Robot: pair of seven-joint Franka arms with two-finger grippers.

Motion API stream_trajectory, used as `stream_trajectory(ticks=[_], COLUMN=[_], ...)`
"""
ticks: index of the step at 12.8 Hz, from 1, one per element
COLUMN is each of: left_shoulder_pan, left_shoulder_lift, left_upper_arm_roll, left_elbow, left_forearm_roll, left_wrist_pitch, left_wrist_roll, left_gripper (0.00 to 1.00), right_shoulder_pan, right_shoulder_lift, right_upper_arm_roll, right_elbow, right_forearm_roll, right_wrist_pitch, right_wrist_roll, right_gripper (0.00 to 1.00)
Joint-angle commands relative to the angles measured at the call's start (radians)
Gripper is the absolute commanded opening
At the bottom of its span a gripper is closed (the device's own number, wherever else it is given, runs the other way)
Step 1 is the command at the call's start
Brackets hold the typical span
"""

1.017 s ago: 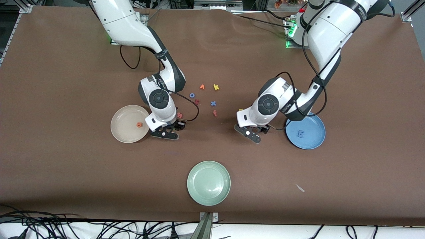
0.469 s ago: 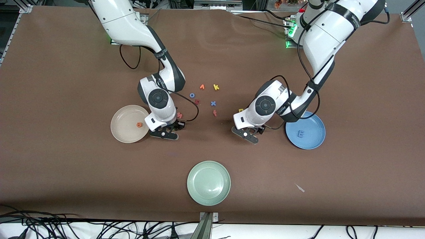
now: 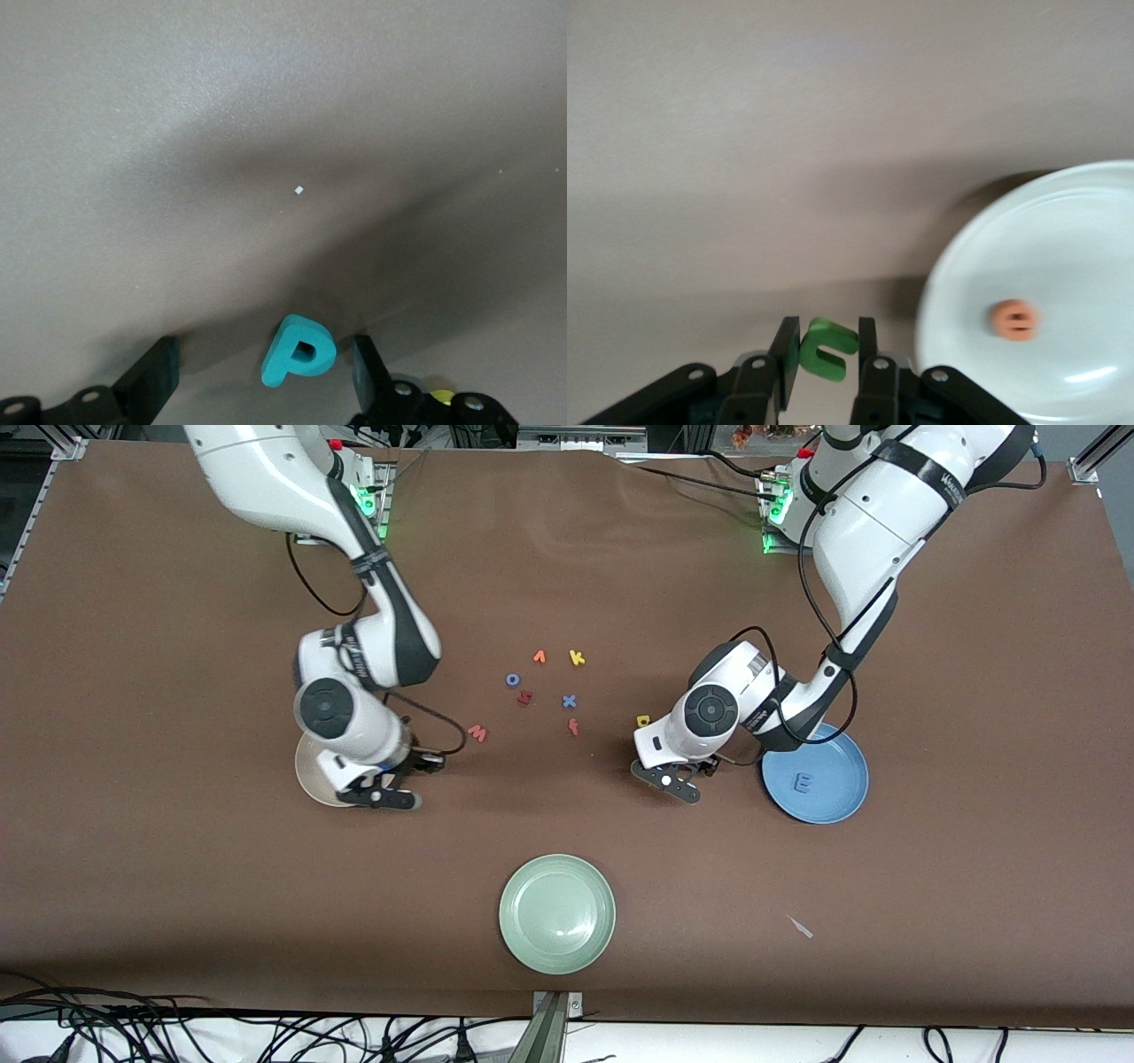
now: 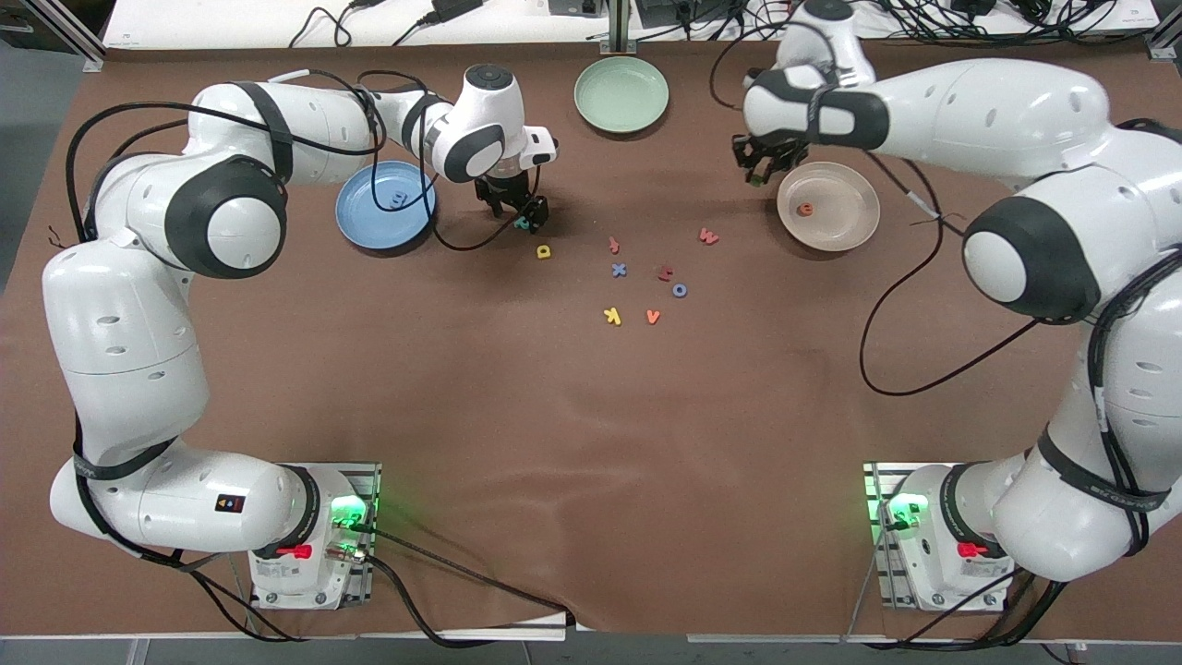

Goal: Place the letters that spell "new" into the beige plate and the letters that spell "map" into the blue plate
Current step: 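Place u on white plate while the left gripper places p on blue plate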

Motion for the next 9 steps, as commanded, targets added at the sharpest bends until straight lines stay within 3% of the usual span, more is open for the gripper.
stream_trajectory(ticks=[1, 3, 5, 7, 9], left_shoulder_pan=[0.000, -0.005, -0.007, -0.007, 0.003], left_shoulder_lift=[-0.019, -0.019, -0.019, -0.031, -0.051], left_upper_arm_roll=[-0.007, -0.007, -0.007, -0.008, -0.011], left_elbow=[-0.014, -0.009, -0.008, -0.003, 0.000], left_forearm_roll=[0.039, 0.039, 0.039, 0.039, 0.039], left_wrist_pitch=[-0.005, -0.005, -0.005, -0.008, -0.015], left_wrist_roll=[-0.023, -0.027, -0.027, -0.024, -0.020], left_gripper=[0.61, 0.43, 0.17, 0.08, 0.08], right_shoulder_pan=[0.003, 0.005, 0.003, 0.003, 0.003], right_shoulder_lift=[-0.039, -0.059, -0.079, -0.079, -0.079], right_upper_arm_roll=[-0.038, -0.094, -0.146, -0.180, -0.187], right_elbow=[-0.037, -0.068, -0.094, -0.114, -0.146], right_forearm_roll=[0.023, 0.020, -0.023, -0.026, -0.025], right_wrist_pitch=[-0.026, -0.026, -0.026, -0.003, 0.026], right_wrist_roll=[-0.159, -0.297, -0.410, -0.485, -0.491], right_gripper=[0.20, 0.20, 0.20, 0.20, 0.20])
